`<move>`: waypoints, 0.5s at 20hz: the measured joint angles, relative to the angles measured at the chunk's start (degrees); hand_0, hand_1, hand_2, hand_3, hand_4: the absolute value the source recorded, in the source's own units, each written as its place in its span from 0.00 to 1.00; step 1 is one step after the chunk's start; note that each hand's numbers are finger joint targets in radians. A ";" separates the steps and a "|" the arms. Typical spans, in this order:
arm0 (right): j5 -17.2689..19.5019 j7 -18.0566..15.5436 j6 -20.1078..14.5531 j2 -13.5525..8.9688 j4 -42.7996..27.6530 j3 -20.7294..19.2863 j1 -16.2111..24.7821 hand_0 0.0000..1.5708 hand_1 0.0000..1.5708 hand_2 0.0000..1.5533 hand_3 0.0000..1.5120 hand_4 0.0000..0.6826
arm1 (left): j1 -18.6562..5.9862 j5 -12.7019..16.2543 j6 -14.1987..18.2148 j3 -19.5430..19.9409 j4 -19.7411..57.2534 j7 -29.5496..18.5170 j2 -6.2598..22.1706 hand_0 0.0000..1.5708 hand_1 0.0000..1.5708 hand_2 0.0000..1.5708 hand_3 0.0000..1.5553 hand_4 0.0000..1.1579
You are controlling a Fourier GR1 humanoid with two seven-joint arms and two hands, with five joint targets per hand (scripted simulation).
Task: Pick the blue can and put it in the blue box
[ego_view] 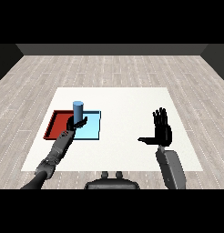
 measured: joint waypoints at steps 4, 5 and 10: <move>-0.67 -1.16 1.23 0.57 3.19 -1.05 -0.23 0.00 0.00 0.00 0.00 0.00 | -4.73 -2.02 0.44 0.29 8.84 3.53 0.84 0.99 0.99 0.94 0.89 0.84; -0.78 -1.60 1.65 0.68 3.58 -1.17 0.19 0.00 0.00 0.00 0.00 0.00 | -5.60 -2.71 1.02 0.02 10.80 4.31 0.16 1.00 1.00 0.96 0.89 0.85; -0.39 -1.40 1.15 1.67 8.70 -1.99 -3.44 0.00 0.00 0.00 0.00 0.00 | -8.49 -5.98 2.50 -1.46 18.24 7.00 -1.25 0.92 0.92 0.86 0.64 0.74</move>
